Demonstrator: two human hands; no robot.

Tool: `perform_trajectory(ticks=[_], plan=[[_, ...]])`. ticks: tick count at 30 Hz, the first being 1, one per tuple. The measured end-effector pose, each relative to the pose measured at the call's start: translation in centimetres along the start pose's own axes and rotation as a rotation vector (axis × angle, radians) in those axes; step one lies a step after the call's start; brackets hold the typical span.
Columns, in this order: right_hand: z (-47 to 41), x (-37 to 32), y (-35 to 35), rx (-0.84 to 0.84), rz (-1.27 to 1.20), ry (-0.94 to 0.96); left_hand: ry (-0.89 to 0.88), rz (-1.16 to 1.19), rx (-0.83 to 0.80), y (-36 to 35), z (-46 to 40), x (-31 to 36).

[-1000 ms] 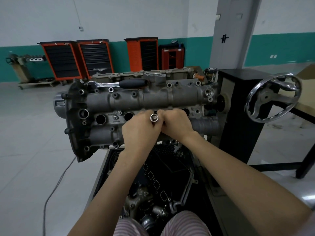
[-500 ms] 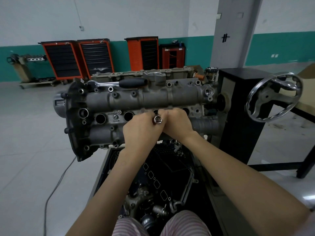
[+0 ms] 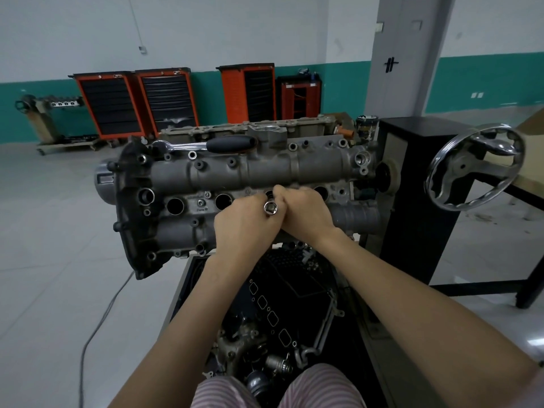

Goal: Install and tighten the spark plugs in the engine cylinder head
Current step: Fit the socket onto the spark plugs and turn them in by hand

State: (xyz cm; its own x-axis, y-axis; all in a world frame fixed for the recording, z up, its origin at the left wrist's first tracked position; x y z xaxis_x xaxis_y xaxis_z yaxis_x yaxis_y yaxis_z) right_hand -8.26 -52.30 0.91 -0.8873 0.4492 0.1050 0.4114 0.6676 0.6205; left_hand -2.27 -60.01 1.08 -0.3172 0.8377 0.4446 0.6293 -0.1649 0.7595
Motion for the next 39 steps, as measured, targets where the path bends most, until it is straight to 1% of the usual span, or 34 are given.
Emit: perform_trajectory(ticks=[1, 4, 5, 9, 11, 14, 17, 19, 21, 23, 25, 27, 30, 32, 34, 36, 39], plan=[[0.0, -0.1, 0.4, 0.044, -0.002, 0.004, -0.008, -0.009, 0.014, 0.1, 0.1, 0.1], [0.1, 0.1, 0.4, 0.079, -0.06, -0.036, -0.014, -0.013, 0.065, 0.9, 0.7, 0.2], [0.3, 0.3, 0.1, 0.07, -0.085, -0.065, -0.013, -0.003, 0.073, 1.1, 0.9, 0.2], [0.5, 1.0, -1.2, -0.06, -0.113, -0.147, -0.007, 0.045, 0.092, 2.2, 1.7, 0.1], [0.5, 1.0, -1.3, -0.078, -0.118, -0.169, -0.002, 0.057, 0.135, 3.2, 1.9, 0.2], [0.6, 0.1, -0.8, -0.029, -0.12, -0.183, -0.037, 0.049, 0.166, 4.7, 2.4, 0.2], [0.8, -0.7, 0.0, 0.008, -0.11, -0.167, -0.044, 0.087, 0.141, 5.1, 3.1, -0.2], [0.7, -1.1, 0.9, 0.046, -0.093, -0.134, -0.023, 0.125, 0.129, 5.3, 3.7, -0.3], [0.8, -1.4, 1.8, 0.083, -0.097, -0.095, -0.031, 0.147, 0.158, 5.9, 4.5, 0.1], [1.3, -0.7, 2.6, 0.123, -0.119, -0.128, -0.036, 0.228, 0.179, 6.4, 5.2, 0.6], [2.1, 0.3, 3.4, 0.177, -0.168, -0.189, -0.047, 0.305, 0.16, 6.3, 6.0, 1.3], [2.8, 1.2, 4.2, 0.194, -0.2, -0.217, -0.096, 0.3, 0.157, 6.1, 6.8, 2.7], [4.2, 2.5, 4.9, 0.164, -0.191, -0.272, -0.156, 0.253, 0.125, 5.1, 7.3, 4.8], [5.0, 3.1, 5.1, 0.104, -0.13, -0.278, -0.191, 0.212, 0.113, 4.1, 7.4, 5.7], [5.6, 3.6, 5.0, 0.022, -0.073, -0.256, -0.224, 0.19, 0.14, 3.8, 7.5, 6.5], [5.8, 3.9, 4.7, -0.029, -0.096, -0.274, -0.256, 0.185, 0.186, 3.9, 7.6, 7.4], [5.8, 4.1, 4.5, 0.001, -0.187, -0.317, -0.287, 0.184, 0.247, 4.3, 7.4, 8.0]])
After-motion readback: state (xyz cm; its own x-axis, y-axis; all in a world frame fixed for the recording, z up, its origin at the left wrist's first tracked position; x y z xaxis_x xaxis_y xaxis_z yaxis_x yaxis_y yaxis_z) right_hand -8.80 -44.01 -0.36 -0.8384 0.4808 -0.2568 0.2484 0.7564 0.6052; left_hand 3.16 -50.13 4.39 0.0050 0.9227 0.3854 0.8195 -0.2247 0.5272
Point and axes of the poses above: each hand's wrist, its own z-axis away from the middle knuckle, its own y-axis out of the back of the hand, x = y × z, the point moved 6 cm from there along -z, towards the middle knuckle, and after that the axes turned 10 degrees about y, right-handed, at the moved point
